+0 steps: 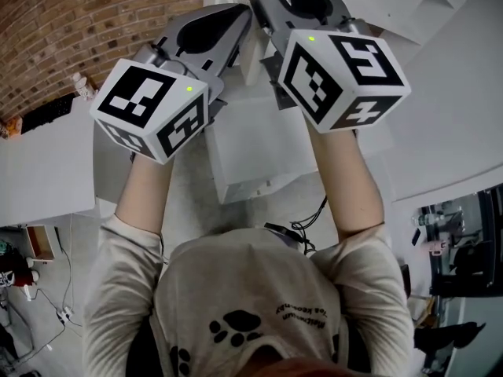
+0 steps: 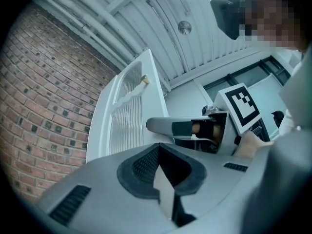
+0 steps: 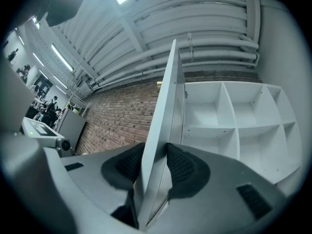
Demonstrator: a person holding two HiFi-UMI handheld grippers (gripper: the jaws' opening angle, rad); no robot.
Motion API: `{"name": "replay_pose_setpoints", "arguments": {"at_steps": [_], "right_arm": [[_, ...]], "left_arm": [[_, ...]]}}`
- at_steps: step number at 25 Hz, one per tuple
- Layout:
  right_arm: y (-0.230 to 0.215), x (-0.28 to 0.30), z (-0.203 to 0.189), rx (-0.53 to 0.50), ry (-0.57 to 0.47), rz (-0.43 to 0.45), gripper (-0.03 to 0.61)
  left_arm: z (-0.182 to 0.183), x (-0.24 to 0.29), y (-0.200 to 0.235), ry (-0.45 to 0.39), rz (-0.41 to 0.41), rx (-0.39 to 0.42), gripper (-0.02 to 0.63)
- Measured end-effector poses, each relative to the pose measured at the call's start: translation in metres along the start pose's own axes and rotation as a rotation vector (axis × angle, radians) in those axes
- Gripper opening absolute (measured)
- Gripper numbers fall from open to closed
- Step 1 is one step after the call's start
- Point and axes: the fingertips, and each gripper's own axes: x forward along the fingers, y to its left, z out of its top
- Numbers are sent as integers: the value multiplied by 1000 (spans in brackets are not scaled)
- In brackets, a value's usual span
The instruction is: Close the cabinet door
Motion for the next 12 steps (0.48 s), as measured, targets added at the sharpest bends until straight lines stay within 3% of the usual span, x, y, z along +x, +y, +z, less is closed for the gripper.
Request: {"name": "replay_pose_setpoints", "arguments": {"at_steps": [12], "right_arm": [[-36, -17, -5, 27, 14, -57, 109]], "left_arm": [[-14, 17, -16, 20, -69, -26, 9]]}}
